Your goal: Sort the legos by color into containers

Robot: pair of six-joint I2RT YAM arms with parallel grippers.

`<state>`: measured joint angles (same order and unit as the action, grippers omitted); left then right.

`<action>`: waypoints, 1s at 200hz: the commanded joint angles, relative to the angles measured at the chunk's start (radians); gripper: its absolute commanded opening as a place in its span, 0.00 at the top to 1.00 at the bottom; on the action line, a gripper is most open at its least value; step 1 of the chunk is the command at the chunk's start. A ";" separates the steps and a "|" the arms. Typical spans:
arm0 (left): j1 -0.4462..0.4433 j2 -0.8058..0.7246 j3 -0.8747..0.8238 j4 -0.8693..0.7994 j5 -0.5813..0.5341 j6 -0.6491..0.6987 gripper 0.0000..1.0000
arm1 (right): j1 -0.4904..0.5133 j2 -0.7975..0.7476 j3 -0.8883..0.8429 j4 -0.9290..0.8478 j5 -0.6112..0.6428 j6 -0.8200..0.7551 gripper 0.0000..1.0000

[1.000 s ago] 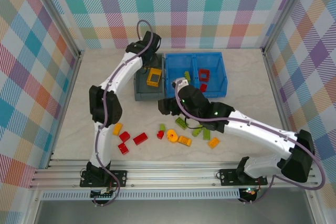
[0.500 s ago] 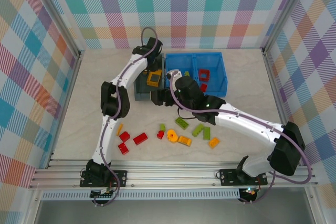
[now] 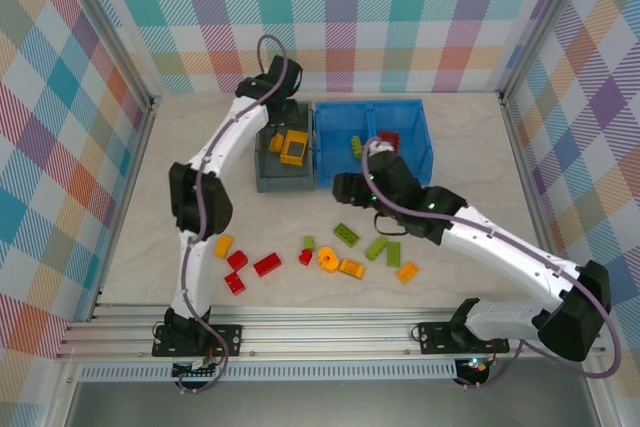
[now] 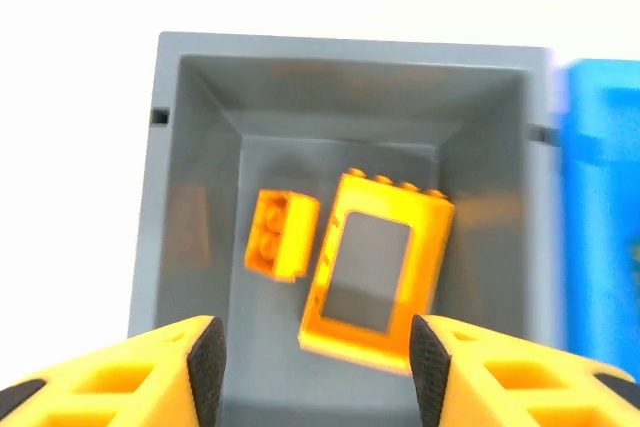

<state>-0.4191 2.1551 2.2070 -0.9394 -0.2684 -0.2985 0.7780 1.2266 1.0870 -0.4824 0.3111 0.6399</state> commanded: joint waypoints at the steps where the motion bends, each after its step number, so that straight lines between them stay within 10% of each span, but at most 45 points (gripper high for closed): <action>1: -0.087 -0.295 -0.218 0.108 0.093 -0.058 0.44 | -0.152 0.054 -0.025 -0.281 -0.042 0.033 0.24; 39: -0.343 -0.684 -0.681 0.298 0.125 -0.194 0.38 | -0.327 0.175 -0.058 -0.268 -0.209 -0.094 0.20; 102: -0.820 -0.955 -1.101 0.477 -0.158 -0.397 0.32 | -0.428 0.395 -0.043 -0.199 -0.301 -0.149 0.24; 200: -0.931 -1.002 -1.181 0.498 -0.262 -0.435 0.32 | -0.450 0.502 -0.045 -0.155 -0.264 -0.124 0.57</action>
<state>-1.3376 1.1801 1.0325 -0.4561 -0.4782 -0.7189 0.3328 1.7294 1.0370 -0.6415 0.0429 0.5068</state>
